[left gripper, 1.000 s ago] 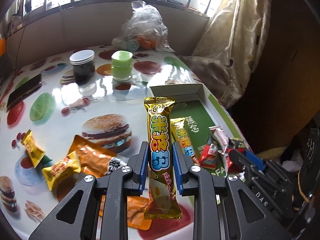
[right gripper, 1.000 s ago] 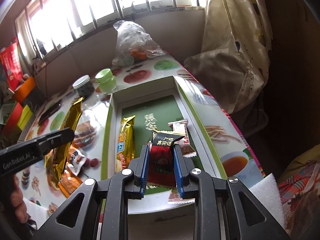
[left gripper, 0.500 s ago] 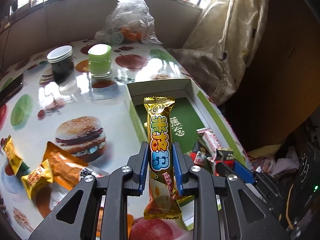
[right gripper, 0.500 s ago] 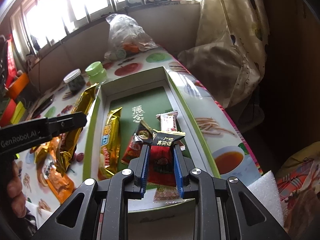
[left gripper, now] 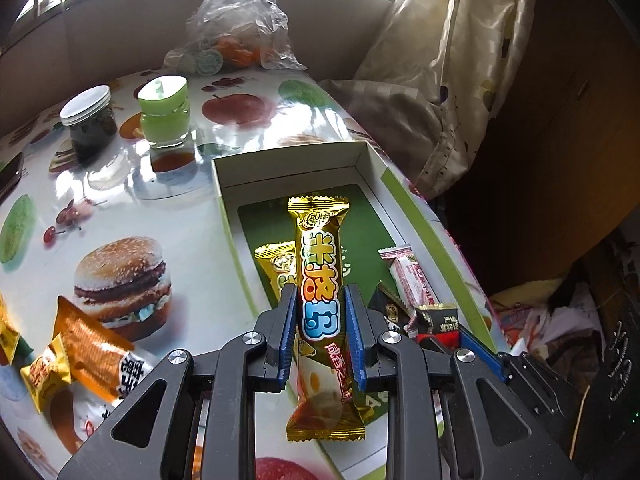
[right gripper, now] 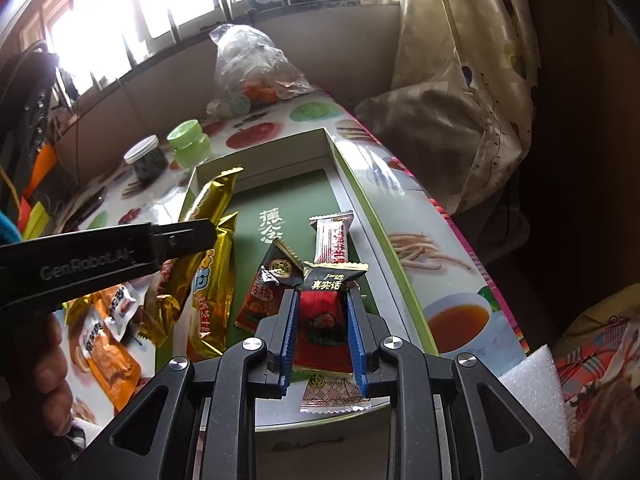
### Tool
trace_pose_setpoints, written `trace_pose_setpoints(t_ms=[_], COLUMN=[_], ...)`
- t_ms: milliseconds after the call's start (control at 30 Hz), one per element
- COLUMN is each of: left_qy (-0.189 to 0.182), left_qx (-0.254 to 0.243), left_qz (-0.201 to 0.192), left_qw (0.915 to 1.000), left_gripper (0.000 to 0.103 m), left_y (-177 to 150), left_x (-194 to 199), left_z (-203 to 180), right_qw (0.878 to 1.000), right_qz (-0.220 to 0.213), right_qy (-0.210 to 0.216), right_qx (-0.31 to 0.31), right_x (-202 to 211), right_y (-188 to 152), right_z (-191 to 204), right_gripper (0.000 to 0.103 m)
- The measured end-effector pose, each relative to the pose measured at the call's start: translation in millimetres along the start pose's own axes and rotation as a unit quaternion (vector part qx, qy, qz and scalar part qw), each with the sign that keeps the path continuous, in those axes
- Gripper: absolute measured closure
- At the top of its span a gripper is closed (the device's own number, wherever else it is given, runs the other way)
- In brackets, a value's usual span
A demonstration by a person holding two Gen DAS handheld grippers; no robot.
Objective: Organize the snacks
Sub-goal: 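Lower and release the yellow stick with the left tool while the right tool releases the red packet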
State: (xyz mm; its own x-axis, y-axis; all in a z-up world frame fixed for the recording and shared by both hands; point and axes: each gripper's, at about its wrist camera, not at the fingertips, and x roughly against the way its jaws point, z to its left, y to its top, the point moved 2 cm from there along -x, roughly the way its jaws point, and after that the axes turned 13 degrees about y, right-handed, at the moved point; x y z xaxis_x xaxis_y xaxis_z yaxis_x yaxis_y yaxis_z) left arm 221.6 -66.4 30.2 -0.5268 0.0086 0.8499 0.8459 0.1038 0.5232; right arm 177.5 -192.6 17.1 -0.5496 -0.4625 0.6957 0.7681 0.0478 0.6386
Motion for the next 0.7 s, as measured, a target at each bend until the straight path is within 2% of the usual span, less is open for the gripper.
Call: trace_pose_setpoints(t_ms=[700], left_qy=[-0.005], left_qx=[-0.012], left_qz=[0.02], left_qw=[0.9997], left_gripper=[0.079], left_y=[5.6], left_x=[-19.2], left_z=[-16.3], right_qw=[1.0], right_qz=[0.006], right_qy=[0.002], right_qx=[-0.01], right_x=[-6.2], right_y=[0.5], right_z=[-5.2], right_gripper=[0.077])
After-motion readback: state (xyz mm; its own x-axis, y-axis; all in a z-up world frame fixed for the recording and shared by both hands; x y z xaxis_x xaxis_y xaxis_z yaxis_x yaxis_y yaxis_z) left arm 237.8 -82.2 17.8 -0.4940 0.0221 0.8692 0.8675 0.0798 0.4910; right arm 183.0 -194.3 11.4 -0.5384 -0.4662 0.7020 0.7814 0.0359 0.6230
